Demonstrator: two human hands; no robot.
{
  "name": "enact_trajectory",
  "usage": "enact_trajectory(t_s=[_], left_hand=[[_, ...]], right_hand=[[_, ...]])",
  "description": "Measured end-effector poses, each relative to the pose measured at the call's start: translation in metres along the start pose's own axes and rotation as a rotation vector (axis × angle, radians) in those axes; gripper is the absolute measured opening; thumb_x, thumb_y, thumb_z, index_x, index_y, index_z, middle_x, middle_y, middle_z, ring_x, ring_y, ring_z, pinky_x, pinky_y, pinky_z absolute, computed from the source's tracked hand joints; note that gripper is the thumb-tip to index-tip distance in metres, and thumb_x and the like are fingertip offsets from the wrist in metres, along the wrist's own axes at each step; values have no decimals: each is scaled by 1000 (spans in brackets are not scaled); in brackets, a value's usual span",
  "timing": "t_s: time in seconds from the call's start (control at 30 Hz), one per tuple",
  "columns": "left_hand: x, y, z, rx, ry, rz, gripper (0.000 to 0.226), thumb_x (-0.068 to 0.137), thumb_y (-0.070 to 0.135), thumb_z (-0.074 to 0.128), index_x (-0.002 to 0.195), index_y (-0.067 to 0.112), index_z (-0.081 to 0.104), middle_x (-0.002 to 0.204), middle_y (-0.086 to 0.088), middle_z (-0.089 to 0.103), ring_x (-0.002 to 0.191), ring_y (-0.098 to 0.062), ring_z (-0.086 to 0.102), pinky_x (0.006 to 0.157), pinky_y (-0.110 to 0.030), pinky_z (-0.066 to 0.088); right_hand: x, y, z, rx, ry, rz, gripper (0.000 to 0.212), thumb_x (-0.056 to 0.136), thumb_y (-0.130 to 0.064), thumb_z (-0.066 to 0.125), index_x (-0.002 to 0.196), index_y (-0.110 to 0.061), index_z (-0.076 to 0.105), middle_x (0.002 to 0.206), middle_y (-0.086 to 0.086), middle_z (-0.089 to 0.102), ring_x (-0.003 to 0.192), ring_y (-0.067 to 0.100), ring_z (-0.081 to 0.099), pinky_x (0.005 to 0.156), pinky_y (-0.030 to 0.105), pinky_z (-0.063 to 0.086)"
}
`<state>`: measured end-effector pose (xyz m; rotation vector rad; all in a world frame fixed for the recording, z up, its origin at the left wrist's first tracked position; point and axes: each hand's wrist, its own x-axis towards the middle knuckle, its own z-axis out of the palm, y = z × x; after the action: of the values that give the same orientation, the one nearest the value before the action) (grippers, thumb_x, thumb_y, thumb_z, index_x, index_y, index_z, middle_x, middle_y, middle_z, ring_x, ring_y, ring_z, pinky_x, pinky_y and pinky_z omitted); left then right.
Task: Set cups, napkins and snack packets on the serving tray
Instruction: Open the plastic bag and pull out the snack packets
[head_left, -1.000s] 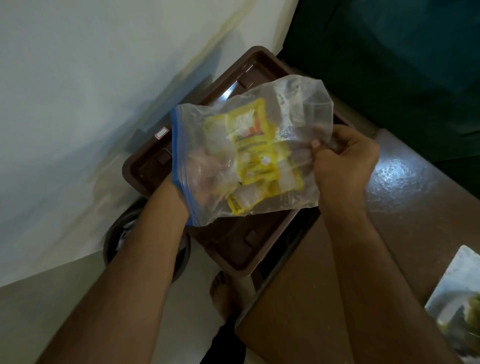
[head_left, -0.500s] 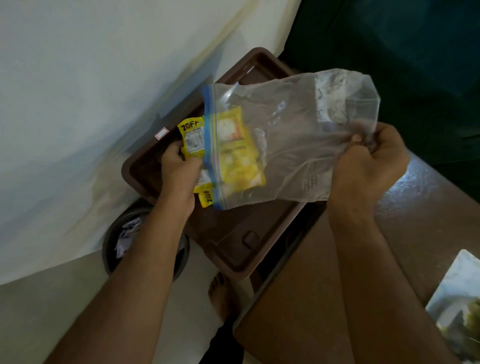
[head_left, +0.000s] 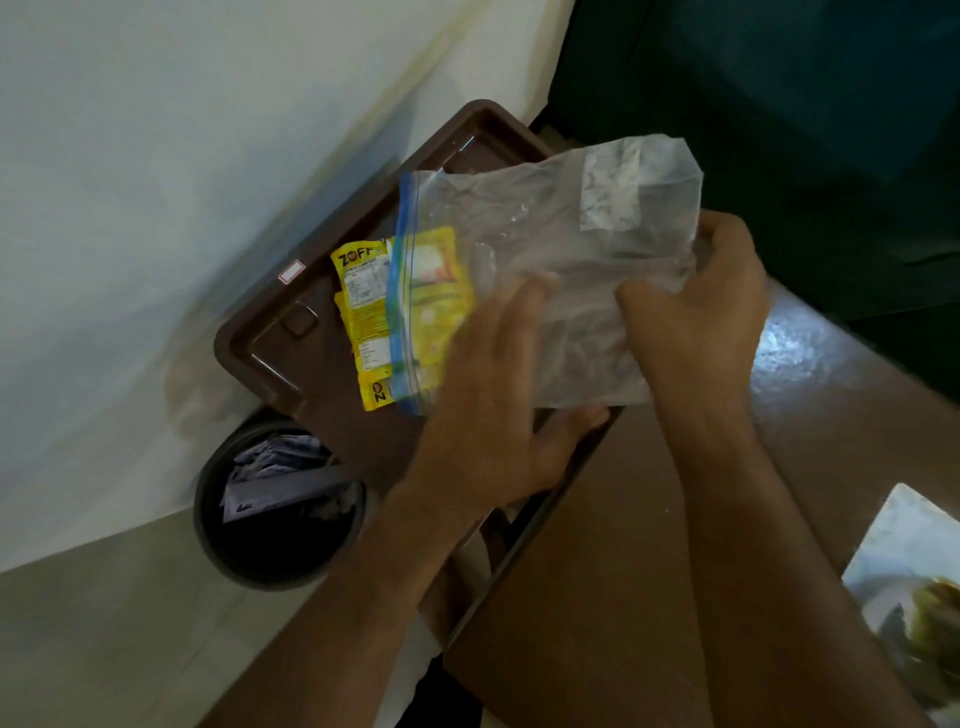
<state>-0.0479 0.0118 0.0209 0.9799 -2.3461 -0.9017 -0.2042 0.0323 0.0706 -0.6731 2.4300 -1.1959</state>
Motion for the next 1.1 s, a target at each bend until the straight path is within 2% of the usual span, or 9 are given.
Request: enact_trajectory(t_s=[0.1,0.2,0.3,0.4,0.57,0.63,0.77,0.93,1.1], left_hand=[[-11,10,26,121,-189,18,127,73,65,82,164,3,19,171,-12,25,160,-27,20,128,-52,26],[-11,20,31,-17,52,-52,77,97,41,66,157,1,38,160,-15,46,152,-26,40,125,-43,36],[-2,31,19,-366,218,-217,33,106,28,50,117,3,69,104,7,73,100,-7,68,82,-39,56],[11,39,-5,-640,259,-436,40,107,23,49,88,-9,66,57,18,56,58,5,54,62,-19,44],[29,29,-44,-1006,261,-697,39,108,29,50,97,-3,70,88,-17,70,93,-42,69,94,-54,58],[31,20,-50,-1000,194,-775,37,110,32,49,103,4,72,92,-20,71,90,-42,71,91,-53,59],[32,9,-63,-819,178,-805,41,107,37,55,122,2,70,104,-18,73,92,-30,75,78,-41,67],[17,-3,-67,-758,297,-906,56,88,51,78,129,20,58,121,-1,74,102,-15,77,90,-45,64],[-5,-6,-54,-550,509,-811,37,95,8,74,123,13,51,69,17,70,50,3,64,57,-19,57]], right_hand=[[2,-7,-5,137,-10,125,51,87,-5,69,135,-18,58,103,-16,61,80,-8,64,61,5,51],[-6,-13,-12,325,-67,180,46,95,-25,73,138,-19,56,108,-10,65,87,4,72,67,17,60],[-11,-5,-22,570,-132,169,41,110,-42,47,133,-10,59,114,11,74,86,22,78,69,33,64],[-7,20,-31,661,-99,233,31,109,-21,51,136,-7,58,124,21,71,106,37,73,88,49,64],[-1,49,-39,488,-359,57,92,81,-12,85,158,-18,35,156,5,51,141,21,53,109,52,55],[2,52,-43,428,-440,-17,97,77,-23,92,157,-17,38,158,3,50,145,21,51,114,58,48],[1,49,-49,441,-475,-28,51,80,-15,87,127,-10,67,129,7,74,121,23,71,104,52,58],[-7,45,-40,463,-247,110,41,95,-18,76,130,-5,60,102,-2,79,87,13,79,77,34,66],[-8,44,-39,363,-165,12,51,96,-10,71,142,-17,50,138,10,62,74,15,72,73,36,66]])
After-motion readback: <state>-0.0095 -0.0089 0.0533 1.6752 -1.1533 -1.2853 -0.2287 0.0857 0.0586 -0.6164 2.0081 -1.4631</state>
